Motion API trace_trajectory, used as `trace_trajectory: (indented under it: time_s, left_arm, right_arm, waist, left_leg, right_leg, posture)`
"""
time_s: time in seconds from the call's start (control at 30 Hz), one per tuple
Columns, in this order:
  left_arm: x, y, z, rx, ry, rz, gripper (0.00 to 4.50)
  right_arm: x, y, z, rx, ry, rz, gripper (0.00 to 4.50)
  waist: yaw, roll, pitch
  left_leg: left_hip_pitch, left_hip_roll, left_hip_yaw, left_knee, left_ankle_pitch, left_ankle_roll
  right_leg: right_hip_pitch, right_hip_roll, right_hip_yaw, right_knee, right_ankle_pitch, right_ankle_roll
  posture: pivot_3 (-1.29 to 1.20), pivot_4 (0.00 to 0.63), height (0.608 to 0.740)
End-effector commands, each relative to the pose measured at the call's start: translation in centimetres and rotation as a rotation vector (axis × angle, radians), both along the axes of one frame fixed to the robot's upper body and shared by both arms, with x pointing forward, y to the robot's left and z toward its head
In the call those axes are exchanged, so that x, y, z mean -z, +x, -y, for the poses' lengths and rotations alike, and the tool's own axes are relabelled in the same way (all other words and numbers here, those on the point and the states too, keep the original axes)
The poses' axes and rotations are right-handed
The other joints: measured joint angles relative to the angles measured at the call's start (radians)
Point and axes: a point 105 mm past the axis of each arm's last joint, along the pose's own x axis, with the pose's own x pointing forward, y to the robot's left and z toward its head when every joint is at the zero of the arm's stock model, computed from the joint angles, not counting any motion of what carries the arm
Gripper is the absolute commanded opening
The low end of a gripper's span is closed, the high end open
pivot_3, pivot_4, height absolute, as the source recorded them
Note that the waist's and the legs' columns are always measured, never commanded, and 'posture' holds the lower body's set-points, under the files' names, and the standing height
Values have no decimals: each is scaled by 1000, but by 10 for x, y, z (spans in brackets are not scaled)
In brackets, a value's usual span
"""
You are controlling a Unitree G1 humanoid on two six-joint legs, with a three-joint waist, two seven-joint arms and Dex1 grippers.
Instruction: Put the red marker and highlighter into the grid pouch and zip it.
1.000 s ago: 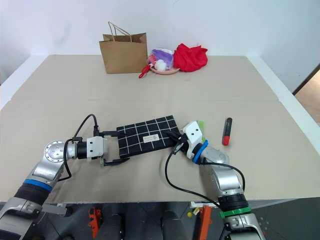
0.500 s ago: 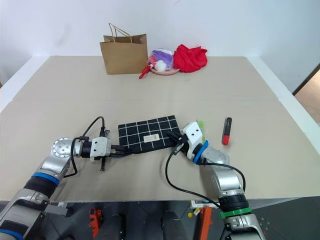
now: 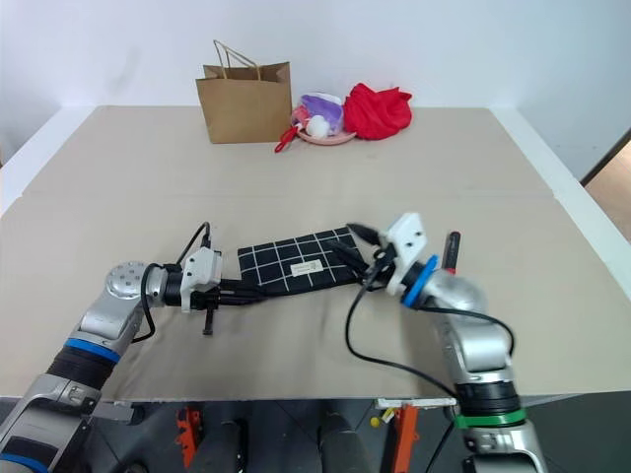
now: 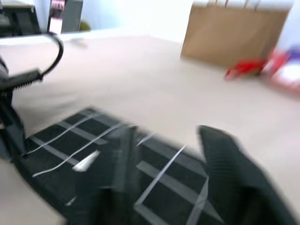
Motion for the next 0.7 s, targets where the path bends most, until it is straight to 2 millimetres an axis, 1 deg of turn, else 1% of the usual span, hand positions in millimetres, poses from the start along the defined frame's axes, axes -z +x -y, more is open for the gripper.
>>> trace_trajectory:
  time_s: [0.03,0.07,0.13,0.23,0.27,0.33,0.43,0.5,0.7]
  left_arm:
    - [-19,-1,-5,-18,-57,4,0]
    - [-22,-1,-6,-24,-67,-5,0]
    - [-27,-1,-7,-34,-85,-19,0]
    - [-29,-3,-7,-37,-92,-31,0]
    - [-30,-4,-6,-36,-96,-34,0]
    - [-31,-6,-4,-37,-103,-37,0]
    - [-33,-6,-3,-41,-111,-37,0]
    - [-34,-7,-2,-41,-112,-38,0]
    - [-31,-11,-1,-32,-105,-44,0]
  right_arm:
    - [-10,-19,17,-20,3,40,4347]
    - [-5,-24,21,-15,-2,24,4483]
    - [6,-33,28,-10,-12,-4,4483]
    - [21,-45,27,-21,-13,-42,4483]
    - [26,-47,24,-26,-4,-55,4483]
    - [31,-47,17,-26,3,-59,4483]
    - [32,-42,10,-15,9,-26,4483]
    - [31,-38,9,-5,14,-13,4483]
    - [32,-31,6,-3,12,8,4483]
  waist:
    - [2,0,0]
    - [4,0,0]
    - [7,0,0]
    - [7,1,0]
    - [6,1,1]
    - [4,1,1]
    - [5,1,1]
    - [5,1,1]
    - [6,1,1]
  left_leg:
    - [0,0,-1,-1,0,0]
    - [0,0,-2,-1,0,0]
    - [0,0,-5,-2,0,1]
    - [-1,0,-8,-2,0,1]
    - [-1,0,-8,-2,0,1]
    - [0,0,-8,-2,0,0]
    - [0,0,-9,-1,2,-1]
    - [0,0,-9,0,3,-1]
    - [0,0,-9,0,3,-1]
  right_leg:
    - [0,0,-1,0,-1,-1]
    - [0,0,-2,0,-1,-1]
    - [0,0,-5,0,-3,-3]
    - [0,0,-8,1,-3,-4]
    - [0,0,-8,1,-3,-4]
    - [0,0,-8,1,-3,-4]
    - [1,0,-10,1,-2,-7]
    - [1,0,-10,1,-2,-9]
    - [2,0,-10,1,-2,-9]
  posture:
    - [0,150,740]
    - [0,150,740]
    - [0,150,740]
    - [0,150,740]
    - [0,150,740]
    - [0,150,740]
    - [0,150,740]
    - [0,150,740]
    - [0,150,740]
